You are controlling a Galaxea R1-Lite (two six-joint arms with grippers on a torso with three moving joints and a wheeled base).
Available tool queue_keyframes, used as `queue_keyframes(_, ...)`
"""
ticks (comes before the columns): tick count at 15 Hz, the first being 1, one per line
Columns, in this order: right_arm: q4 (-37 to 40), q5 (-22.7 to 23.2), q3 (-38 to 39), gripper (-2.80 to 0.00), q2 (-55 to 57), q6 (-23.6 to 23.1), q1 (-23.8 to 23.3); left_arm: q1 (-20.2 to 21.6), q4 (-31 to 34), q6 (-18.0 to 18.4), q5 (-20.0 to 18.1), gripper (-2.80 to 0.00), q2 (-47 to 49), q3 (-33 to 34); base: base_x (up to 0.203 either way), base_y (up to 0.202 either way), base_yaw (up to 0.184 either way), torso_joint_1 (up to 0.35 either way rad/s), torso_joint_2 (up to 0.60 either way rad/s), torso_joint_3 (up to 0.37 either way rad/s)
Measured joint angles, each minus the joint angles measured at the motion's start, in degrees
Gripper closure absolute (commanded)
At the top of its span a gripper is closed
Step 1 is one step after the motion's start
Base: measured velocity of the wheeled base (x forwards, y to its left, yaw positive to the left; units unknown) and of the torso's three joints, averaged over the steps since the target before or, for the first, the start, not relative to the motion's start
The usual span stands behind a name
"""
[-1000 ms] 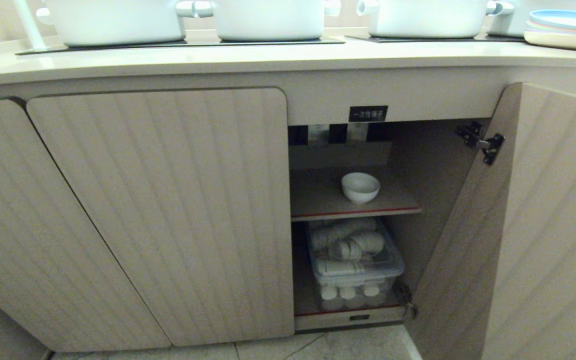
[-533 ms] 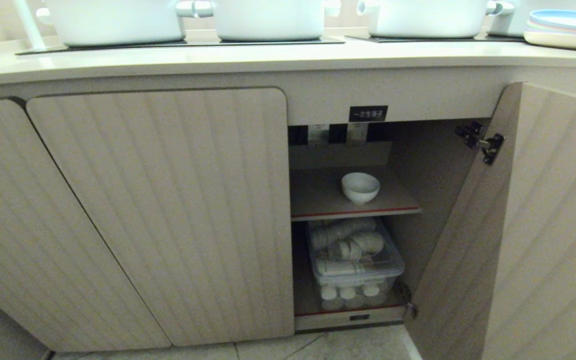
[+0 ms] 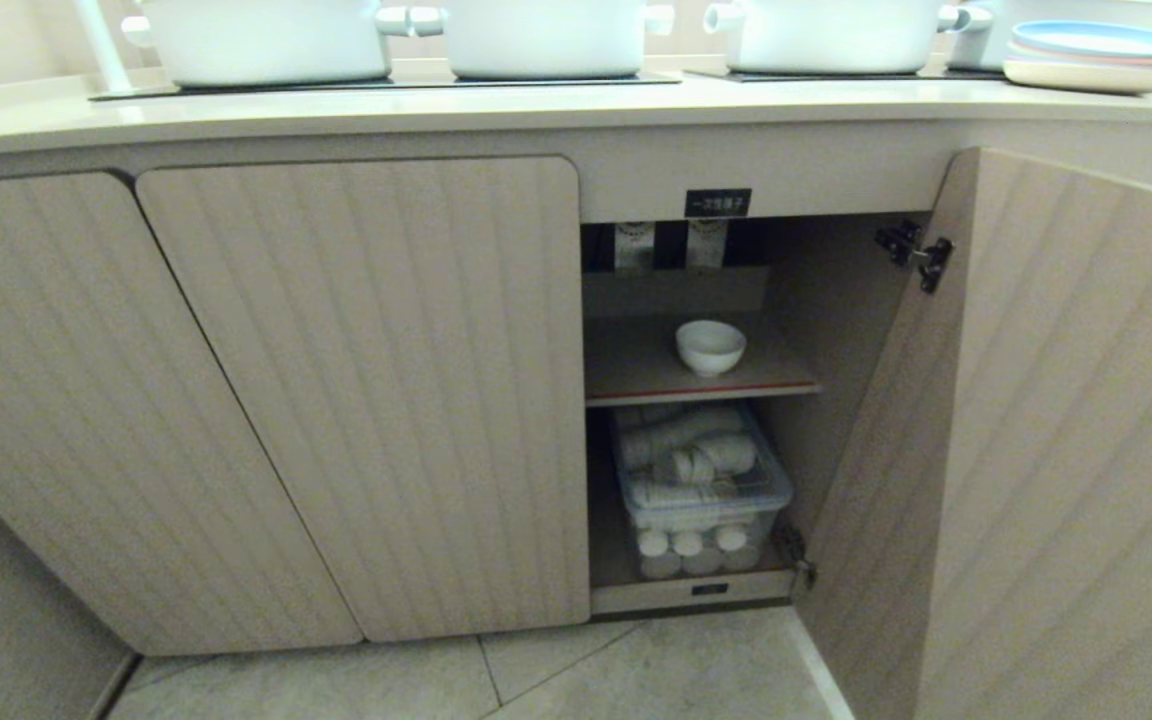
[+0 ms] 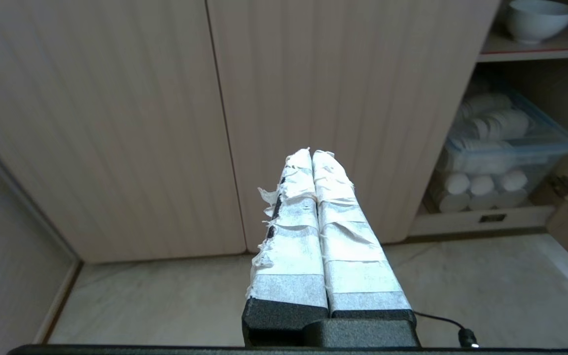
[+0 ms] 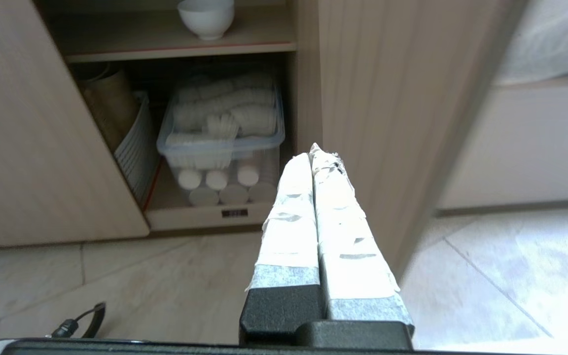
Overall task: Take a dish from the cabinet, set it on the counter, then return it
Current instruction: Close the cabinet door
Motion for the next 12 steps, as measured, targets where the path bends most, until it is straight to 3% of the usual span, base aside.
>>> queue_keyframes(5, -0.05, 0.03, 0.0, 0.0, 0.0, -0.02, 0.0, 0.0, 0.01, 0.0, -0.01, 0.0, 0.0, 0.0, -0.175, 0.0, 0.0, 0.002, 0.0, 0.003)
queue_keyframes(12, 0.0, 0.06, 0.0, 0.0, 0.0, -0.02, 0.0, 0.0, 0.02, 0.05, -0.01, 0.0, 0.0, 0.0, 0.0, 0.0, 0.0, 0.0, 0.0, 0.0)
